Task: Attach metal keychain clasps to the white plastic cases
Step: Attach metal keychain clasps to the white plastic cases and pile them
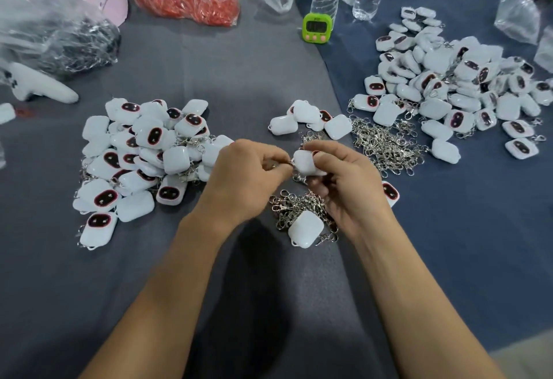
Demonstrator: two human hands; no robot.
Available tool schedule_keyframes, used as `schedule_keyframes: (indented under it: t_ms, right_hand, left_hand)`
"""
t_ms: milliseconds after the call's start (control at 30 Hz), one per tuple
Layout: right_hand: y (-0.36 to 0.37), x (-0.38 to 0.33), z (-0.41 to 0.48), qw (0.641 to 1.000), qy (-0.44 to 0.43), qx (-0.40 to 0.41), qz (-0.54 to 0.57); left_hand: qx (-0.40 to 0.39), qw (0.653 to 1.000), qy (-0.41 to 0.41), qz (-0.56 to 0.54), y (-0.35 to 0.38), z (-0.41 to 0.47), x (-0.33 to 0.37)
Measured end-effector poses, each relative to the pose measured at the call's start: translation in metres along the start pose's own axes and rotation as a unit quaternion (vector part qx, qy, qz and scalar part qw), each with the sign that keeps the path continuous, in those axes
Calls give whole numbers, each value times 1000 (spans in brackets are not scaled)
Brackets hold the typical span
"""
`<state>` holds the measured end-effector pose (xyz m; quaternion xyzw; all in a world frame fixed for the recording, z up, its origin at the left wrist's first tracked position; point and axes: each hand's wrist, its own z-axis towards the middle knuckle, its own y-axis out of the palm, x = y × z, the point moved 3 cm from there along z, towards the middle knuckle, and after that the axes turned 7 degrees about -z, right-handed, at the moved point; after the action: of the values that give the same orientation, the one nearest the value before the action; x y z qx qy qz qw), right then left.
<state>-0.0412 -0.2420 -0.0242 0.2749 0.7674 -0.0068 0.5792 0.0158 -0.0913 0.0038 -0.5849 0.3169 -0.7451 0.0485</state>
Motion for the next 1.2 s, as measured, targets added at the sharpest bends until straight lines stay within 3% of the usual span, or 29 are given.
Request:
schedule_keyframes:
  t_ms: [100, 200, 267, 333, 400, 467, 533, 633, 700, 733, 800, 867, 933, 1000, 1033, 1100, 1133, 1200]
  right_hand:
    - [0, -5, 1, 1000, 8, -25, 16]
    - [3, -5, 1, 1000, 7, -25, 8]
    - [3, -4, 1, 1000, -2, -16, -6]
    - [3, -3, 1, 998, -31, 3, -57]
    - [5, -2, -1, 987, -72, 20, -142]
    - [7, -1, -2, 980, -87, 34, -175]
    - [6, -2, 0, 990, -60, 43, -116]
    - [4, -5, 3, 1000, -5, 26, -10]
    - [5, -5, 3, 1000, 6, 9, 5]
    - [6, -4, 2, 1000, 8, 3, 3]
    - [9, -2, -1, 1000, 8, -4, -2]
    - [10, -1, -2, 1000, -1, 5, -16]
    - [11, -1, -3, 995, -34, 33, -92]
    - [15, 1, -4, 968, -89, 58, -225]
    - [18, 2, -4, 954, -111, 64, -273]
    - [18, 2, -3, 954, -115, 80, -267]
    - [16, 0, -2, 964, -102, 85, -229]
    - [11, -4, 1, 983, -66, 76, -153]
  left_hand:
    - [-46, 958, -101, -266, 12, -5, -10]
    - [-48, 953, -101, -280, 17, -8, -14]
    - [-12, 985, -37, -170, 12, -9, -13]
    - [2, 997, 62, 49, 10, -9, -8]
    - [-11, 944, 113, 309, 17, -11, 4]
    - [-8, 896, 128, 425, 22, -11, 11]
    - [31, 929, 114, 351, 17, -9, 10]
    - [2, 1000, 26, 11, 11, -1, -9]
    - [-38, 972, -60, -222, 17, -3, -19]
    - [-44, 952, -88, -289, 21, -6, -21]
    - [-39, 939, -106, -324, 24, -10, -22]
    - [-5, 971, -63, -230, 18, -12, -22]
    - [-5, 998, 45, 32, 13, -12, -18]
    - [-29, 938, 114, 327, 17, -12, -8]
    - [-40, 903, 129, 408, 21, -13, -3]
    - [-33, 890, 123, 439, 24, -11, 2]
    - [-4, 915, 110, 388, 22, -9, -1]
    - [22, 981, 58, 184, 18, -4, -11]
